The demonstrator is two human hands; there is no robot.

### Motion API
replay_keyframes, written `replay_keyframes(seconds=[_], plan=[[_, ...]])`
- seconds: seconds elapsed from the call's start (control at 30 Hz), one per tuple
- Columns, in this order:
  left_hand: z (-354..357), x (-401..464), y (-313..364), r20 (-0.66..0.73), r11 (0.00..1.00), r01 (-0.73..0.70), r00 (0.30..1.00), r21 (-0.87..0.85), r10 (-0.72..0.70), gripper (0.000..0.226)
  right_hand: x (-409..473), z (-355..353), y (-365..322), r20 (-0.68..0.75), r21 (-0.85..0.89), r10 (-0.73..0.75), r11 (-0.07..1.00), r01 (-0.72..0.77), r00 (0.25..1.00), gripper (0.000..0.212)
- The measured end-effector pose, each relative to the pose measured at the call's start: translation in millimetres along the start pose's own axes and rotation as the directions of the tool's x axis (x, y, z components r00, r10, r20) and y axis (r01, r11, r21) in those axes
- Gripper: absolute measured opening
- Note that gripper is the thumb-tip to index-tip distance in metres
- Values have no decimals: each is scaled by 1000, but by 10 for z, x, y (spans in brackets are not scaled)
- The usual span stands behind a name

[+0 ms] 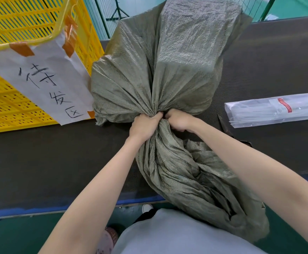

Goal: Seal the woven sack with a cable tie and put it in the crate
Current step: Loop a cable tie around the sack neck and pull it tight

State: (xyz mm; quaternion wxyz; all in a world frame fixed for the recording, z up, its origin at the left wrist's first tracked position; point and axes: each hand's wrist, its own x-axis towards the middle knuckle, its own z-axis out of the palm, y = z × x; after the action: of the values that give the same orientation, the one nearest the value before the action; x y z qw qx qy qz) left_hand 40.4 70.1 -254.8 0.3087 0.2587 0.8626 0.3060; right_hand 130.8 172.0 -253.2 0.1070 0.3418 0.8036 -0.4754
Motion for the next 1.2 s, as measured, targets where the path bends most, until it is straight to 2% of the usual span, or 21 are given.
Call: replay_keyframes(seconds=[0.1,0.2,0.27,0.33,0.37,0.47,0.5,0.57,0.63,0.73,0.8,0.87,0.9,0.97,1.07,1.13,1.2], plan=[[-171,-19,-28,72,997,-75,995,5,74,78,-14,-109,-30,-53,-46,-6,999,4,999,36],[-394,-74,-113,242,991,-114,962,-67,127,75,-59,-264,-4,-77,10,3,1000,-2,997,36],[-549,-88,-210,284,993,-117,952,-24,119,60,-94,-348,26,-106,61,9,998,-2,994,35],[-662,-65,-312,209,993,-121,971,-6,119,29,-120,-398,36,-132,56,0,998,7,991,34],[-715,-53,-355,133,990,-140,982,10,138,21,-130,-415,31,-138,30,-8,999,13,990,32],[-820,-33,-468,-82,984,-176,981,33,178,21,-173,-474,-12,-119,-97,-44,995,32,992,31],[-844,-49,-475,-138,986,-165,978,-27,159,18,-190,-501,-25,-109,-142,-54,989,39,993,31],[-891,-108,-451,-201,961,-107,978,-256,56,12,-225,-564,-37,-92,-212,-67,976,46,993,28],[-947,-142,-420,-191,874,-60,981,-483,-38,11,-245,-638,-38,-81,-258,-63,965,40,995,22],[-1032,-154,-365,-186,735,-63,979,-675,-87,13,-301,-746,-65,-54,-287,-66,957,47,996,13],[-1083,-146,-308,-221,639,-101,969,-763,-111,19,-375,-805,-100,14,-131,-92,987,93,996,2],[-1107,-133,-249,-281,579,-162,952,-799,-121,24,-454,-849,-110,48,114,-132,986,126,990,7],[-1114,-128,-228,-326,591,-198,938,-782,-117,25,-476,-860,-108,40,218,-154,966,142,987,7],[-1098,-114,-201,-454,679,-285,888,-677,-80,25,-499,-854,-87,9,394,-179,905,161,984,6],[-1032,-62,-159,-668,811,-416,743,-411,42,28,-459,-740,-82,-59,598,-196,778,192,979,8],[-963,-36,-103,-701,809,-464,707,-360,94,27,-400,-614,-87,-161,648,-209,715,263,965,10],[-898,-17,-34,-686,753,-512,719,-412,113,24,-350,-490,-99,-242,650,-223,686,328,944,12]])
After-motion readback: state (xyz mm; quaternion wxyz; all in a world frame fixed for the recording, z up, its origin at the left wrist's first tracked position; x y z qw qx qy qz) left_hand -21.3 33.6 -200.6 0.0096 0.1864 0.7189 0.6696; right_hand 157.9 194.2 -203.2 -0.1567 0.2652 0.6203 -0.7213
